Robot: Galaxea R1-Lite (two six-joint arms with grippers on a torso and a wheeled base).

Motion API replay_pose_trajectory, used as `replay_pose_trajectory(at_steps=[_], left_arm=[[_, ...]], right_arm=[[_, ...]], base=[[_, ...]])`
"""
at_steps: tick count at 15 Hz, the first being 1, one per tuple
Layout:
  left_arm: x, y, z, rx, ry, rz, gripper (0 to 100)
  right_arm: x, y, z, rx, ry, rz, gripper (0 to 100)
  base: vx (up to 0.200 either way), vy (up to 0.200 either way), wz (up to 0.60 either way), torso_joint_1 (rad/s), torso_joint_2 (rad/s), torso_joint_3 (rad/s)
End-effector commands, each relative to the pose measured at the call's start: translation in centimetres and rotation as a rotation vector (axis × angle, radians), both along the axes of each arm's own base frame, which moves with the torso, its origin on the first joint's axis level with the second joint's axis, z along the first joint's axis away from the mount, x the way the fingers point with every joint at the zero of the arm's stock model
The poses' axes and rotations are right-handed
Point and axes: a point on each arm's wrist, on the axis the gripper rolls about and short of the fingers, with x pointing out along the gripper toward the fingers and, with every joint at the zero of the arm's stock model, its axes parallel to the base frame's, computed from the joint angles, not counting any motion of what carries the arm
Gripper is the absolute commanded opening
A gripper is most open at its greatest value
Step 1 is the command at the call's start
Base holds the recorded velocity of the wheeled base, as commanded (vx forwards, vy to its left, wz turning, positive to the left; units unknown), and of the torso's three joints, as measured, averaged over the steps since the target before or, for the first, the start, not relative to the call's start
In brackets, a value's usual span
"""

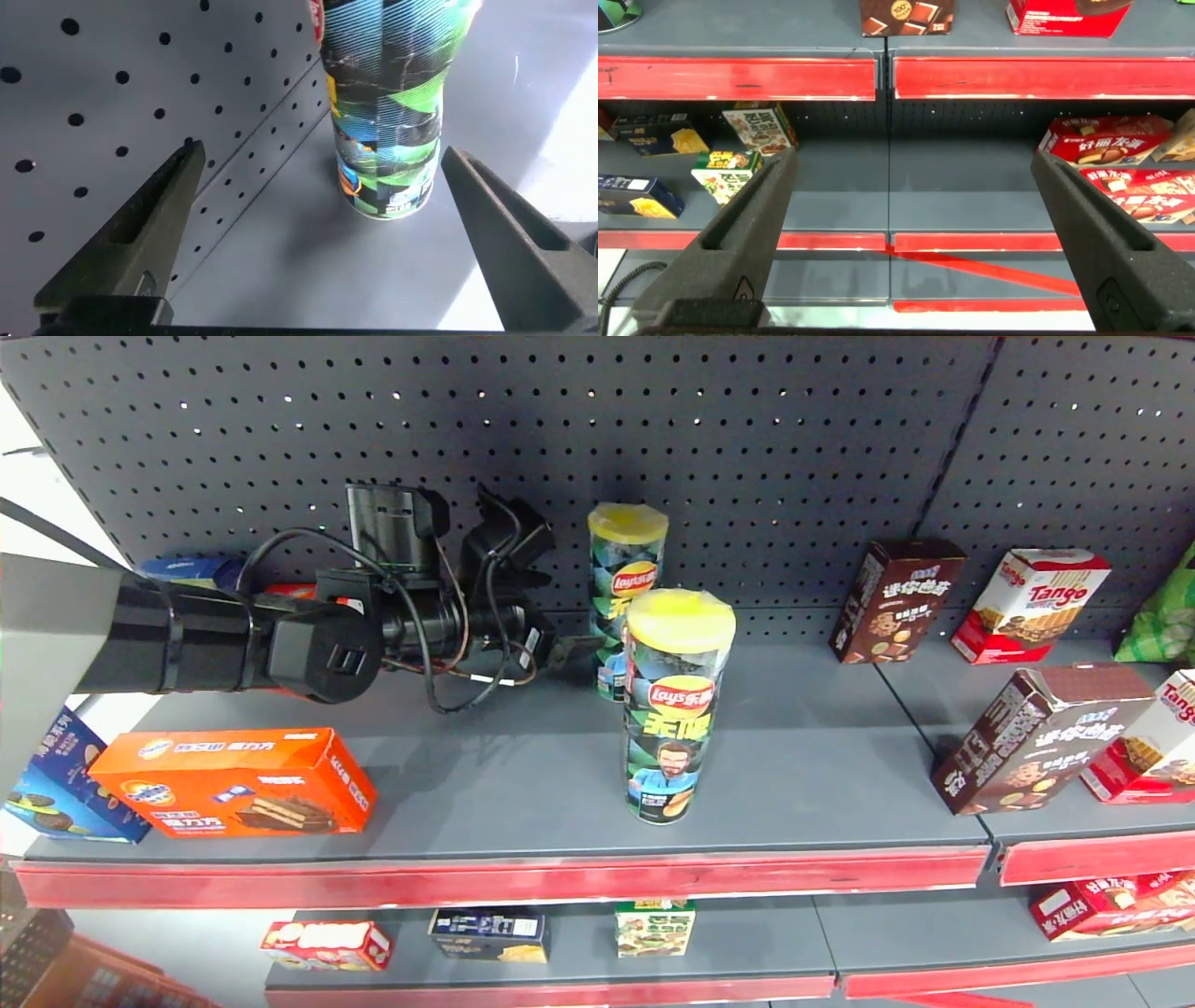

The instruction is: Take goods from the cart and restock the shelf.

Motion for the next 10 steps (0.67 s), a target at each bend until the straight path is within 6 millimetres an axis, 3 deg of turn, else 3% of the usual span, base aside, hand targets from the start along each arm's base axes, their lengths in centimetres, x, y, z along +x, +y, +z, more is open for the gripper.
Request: replay_pose_trajectory(at_steps=[1,10], left_arm=[[0.14,0.08,0.02,0.003,-0.005,0.026,100],[0.92,0.1,-0.58,0.007,-0.029,0.096,100]], right_arm=[[0.01,0.0,0.0,-0.001,0.001,0.0,100],[0.01,0.0,0.0,-0.001,0.001,0.0,100]], base=[[0.0,0.0,0.0,0.0,0.0,0.0],[0.0,0.0,0.0,0.0,0.0,0.0]])
